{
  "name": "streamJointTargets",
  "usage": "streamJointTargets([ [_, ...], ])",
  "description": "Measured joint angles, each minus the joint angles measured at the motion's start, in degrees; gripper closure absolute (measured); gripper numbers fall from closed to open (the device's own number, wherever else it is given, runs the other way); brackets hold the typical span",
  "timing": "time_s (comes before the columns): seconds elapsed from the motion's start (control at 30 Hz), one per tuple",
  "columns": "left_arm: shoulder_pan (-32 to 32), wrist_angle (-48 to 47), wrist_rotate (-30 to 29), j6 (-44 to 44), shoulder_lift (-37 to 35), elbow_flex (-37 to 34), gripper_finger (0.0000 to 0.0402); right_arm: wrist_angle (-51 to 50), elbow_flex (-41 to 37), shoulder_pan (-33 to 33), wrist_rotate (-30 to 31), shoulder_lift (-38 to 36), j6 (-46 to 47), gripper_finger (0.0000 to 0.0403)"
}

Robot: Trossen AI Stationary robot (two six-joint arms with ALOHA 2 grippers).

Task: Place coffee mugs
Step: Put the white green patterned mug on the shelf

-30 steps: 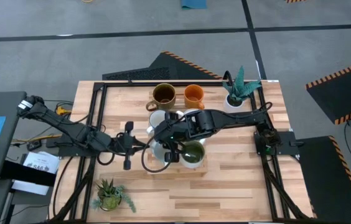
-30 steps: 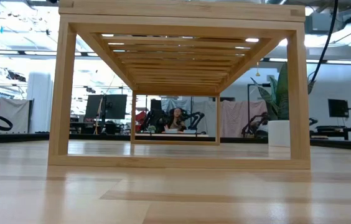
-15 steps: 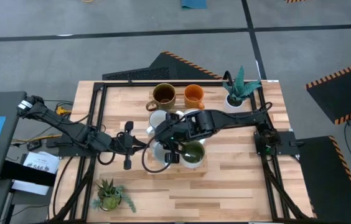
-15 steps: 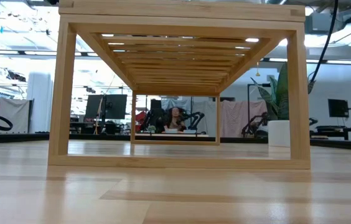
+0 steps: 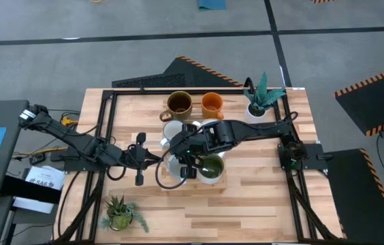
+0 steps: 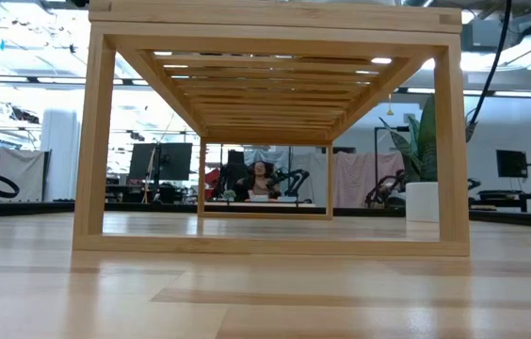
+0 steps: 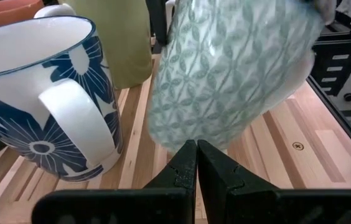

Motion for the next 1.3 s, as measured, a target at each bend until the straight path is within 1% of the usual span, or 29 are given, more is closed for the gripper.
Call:
streamJointTargets([
  [0.23,0.0,0.0,0.0,0.0,0.0,0.0,0.0401,0.1,0.1,0.0,0.0,0.0,0.5,0.0208],
  [0.33,0.0,0.0,0.0,-0.5,0.0,0.0,0.0401,0.2,0.1,-0.1,0.0,0.0,0.0,0.0190],
  [0.43,0.0,0.0,0.0,-0.5,0.0,0.0,0.0401,1.1,0.1,-0.1,0.8,0.0,-0.5,0.0183],
  [0.53,0.0,0.0,0.0,-0.5,0.0,0.0,0.0401,2.0,0.1,-0.1,1.7,0.0,-1.5,0.0185],
  [0.67,0.0,0.0,0.0,-0.5,0.0,0.0,0.0401,2.0,0.1,-0.2,4.2,0.0,-1.9,0.0205],
  [0.83,0.0,0.1,0.0,-0.5,0.0,0.0,0.0401,1.8,0.1,-0.9,4.5,0.0,-2.1,0.0230],
  [1.0,0.0,0.1,0.0,-0.5,0.0,0.0,0.0401,1.7,0.1,-1.5,4.7,0.0,-2.4,0.0247],
  [1.17,0.0,0.2,0.0,-0.5,0.0,0.0,0.0401,1.6,0.0,-1.7,7.0,0.0,-3.7,0.0252],
  [1.3,0.0,0.2,-0.1,-0.5,0.0,0.0,0.0401,1.5,0.0,-1.7,7.5,0.0,-3.9,0.0252],
])
